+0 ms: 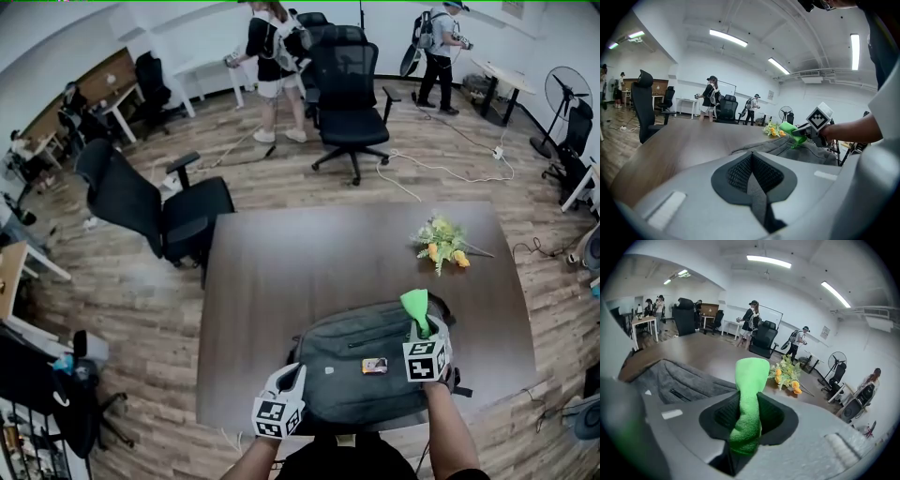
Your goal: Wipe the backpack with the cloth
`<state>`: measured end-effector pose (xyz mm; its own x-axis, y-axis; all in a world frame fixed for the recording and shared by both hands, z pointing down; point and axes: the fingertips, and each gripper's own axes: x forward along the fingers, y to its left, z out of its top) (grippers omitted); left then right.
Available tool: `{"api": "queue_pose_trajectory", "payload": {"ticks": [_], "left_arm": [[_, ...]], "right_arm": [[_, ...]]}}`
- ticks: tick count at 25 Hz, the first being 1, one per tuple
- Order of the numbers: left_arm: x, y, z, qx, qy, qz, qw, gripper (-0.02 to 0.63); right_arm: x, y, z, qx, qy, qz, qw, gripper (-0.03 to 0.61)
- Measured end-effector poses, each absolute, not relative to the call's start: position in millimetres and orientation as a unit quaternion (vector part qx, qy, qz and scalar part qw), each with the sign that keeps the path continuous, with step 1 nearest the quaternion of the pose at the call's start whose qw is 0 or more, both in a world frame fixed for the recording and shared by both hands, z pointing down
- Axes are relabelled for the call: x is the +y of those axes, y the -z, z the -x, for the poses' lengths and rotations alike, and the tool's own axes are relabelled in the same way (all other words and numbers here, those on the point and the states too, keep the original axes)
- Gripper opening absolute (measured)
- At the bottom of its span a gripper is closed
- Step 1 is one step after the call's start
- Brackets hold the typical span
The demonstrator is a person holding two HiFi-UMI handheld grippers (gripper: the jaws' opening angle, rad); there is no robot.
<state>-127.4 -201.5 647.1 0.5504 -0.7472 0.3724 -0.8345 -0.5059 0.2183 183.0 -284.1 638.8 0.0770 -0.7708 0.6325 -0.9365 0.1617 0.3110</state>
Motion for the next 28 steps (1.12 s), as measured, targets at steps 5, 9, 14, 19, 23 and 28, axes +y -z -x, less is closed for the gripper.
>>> {"api": "queue_pose_trajectory", "payload": {"ticks": [5,9,14,19,23,28], "left_arm": [[-196.8,-652.1,133.1,-0.466,-0.120,-0.854,0.197,0.019],[-190.6,-654.0,143.6,-0.472,-0.124,-0.849,0.201,0.018],[-190.0,-654.6,158.2,-0.482,-0.132,-0.843,0.199,0.020],[-190.8,-661.3,178.0,-0.502,-0.150,-0.826,0.209,0.018],[-185.9,-657.8,183.3,-0.509,-0.141,-0.823,0.210,0.020],[-183.2,-658.4,188.1,-0.510,-0.144,-0.822,0.210,0.019]], "right_arm": [[-266.3,-633.2,-132.6,-0.711,-0.126,-0.610,0.327,0.097],[-251.5,-643.9,-84.8,-0.740,-0.165,-0.582,0.293,0.098],[-237.8,-662.3,-25.4,-0.775,-0.193,-0.532,0.279,0.097],[-222.2,-678.9,38.6,-0.804,-0.248,-0.477,0.253,0.098],[-209.6,-687.5,73.9,-0.814,-0.273,-0.449,0.246,0.098],[-198.9,-705.4,100.6,-0.813,-0.289,-0.429,0.268,0.097]]}}
